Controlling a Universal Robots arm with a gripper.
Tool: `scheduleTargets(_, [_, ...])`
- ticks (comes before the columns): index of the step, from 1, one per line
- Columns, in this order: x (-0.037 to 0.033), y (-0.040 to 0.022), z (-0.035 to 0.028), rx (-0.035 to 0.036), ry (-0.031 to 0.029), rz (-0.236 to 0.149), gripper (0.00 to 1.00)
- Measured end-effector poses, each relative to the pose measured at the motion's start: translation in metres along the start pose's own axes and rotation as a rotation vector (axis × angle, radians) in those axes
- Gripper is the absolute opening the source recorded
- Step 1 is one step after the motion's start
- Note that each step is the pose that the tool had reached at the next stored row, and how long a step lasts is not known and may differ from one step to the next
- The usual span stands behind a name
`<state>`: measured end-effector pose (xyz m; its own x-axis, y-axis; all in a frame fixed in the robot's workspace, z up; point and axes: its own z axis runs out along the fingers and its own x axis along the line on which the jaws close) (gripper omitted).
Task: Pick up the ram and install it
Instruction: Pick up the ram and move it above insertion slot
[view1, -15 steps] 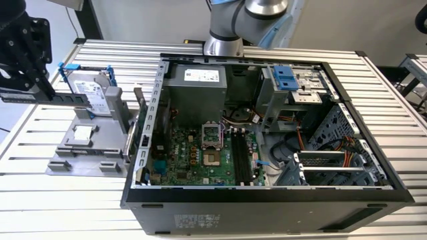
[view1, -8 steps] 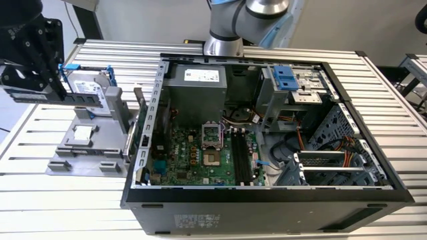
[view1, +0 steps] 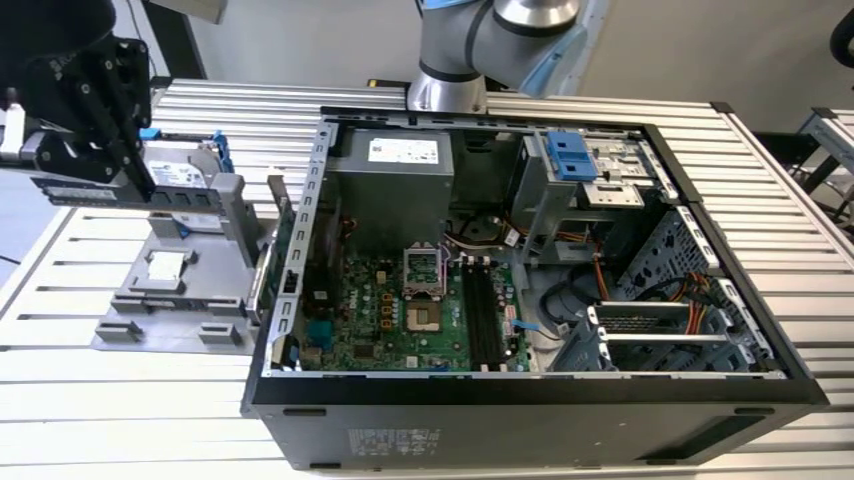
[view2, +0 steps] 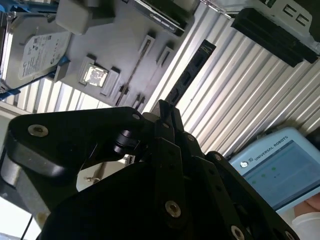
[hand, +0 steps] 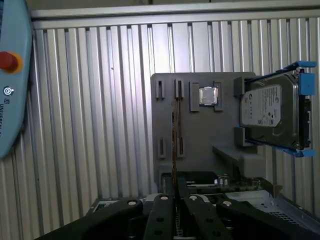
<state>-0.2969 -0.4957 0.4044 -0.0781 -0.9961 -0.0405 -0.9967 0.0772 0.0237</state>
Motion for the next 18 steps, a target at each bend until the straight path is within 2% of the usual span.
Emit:
scheduleTargets(7, [-0.0008, -0.0101, -0.0002, 0.0000, 0.0001, 0.000, 0.00])
scheduleTargets(18, [-0.0023, -0.0296, -0.0006, 0.0000, 0.0001, 0.000, 0.00])
